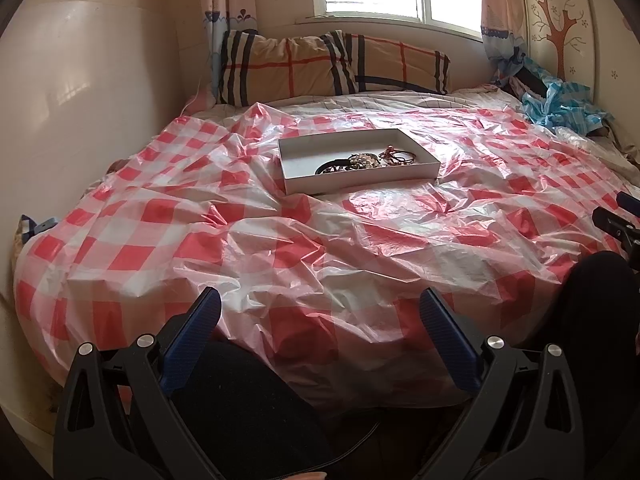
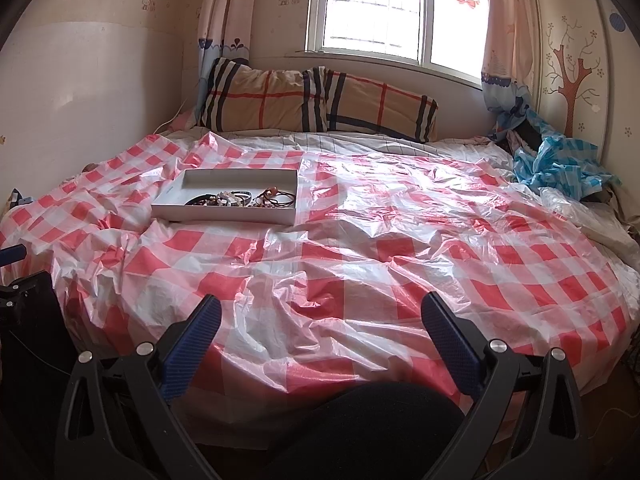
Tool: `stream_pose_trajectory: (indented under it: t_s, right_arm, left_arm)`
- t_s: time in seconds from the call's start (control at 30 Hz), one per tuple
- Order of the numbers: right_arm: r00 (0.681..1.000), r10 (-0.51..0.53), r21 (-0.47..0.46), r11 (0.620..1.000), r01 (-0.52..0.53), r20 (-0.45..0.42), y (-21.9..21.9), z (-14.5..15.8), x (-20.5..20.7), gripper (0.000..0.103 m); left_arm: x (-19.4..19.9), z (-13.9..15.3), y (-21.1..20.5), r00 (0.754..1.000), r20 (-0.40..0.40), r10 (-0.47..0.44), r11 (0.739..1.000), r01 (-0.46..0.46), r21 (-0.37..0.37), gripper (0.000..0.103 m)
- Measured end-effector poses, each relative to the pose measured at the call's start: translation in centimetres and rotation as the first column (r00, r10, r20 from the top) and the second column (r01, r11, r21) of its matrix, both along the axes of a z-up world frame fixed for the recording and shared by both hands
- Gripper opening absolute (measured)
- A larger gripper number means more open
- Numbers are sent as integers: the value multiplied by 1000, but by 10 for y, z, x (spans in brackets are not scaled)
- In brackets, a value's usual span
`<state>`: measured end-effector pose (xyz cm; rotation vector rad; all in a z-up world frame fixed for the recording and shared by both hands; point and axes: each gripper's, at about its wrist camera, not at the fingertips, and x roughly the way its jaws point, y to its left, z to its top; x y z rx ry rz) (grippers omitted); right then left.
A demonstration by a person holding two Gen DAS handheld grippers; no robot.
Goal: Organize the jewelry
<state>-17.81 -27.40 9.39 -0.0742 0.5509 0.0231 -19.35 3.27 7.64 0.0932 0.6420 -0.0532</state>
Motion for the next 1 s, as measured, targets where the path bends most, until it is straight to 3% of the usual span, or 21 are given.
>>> stream_pose_trajectory:
  t_s: [1.0]
  right_arm:
    - [1000,1,-4,1000,-1,-1,1,0,0,96]
  left_arm:
    - [1,-1,3,1000,-5,7,1000,-7,-20,95]
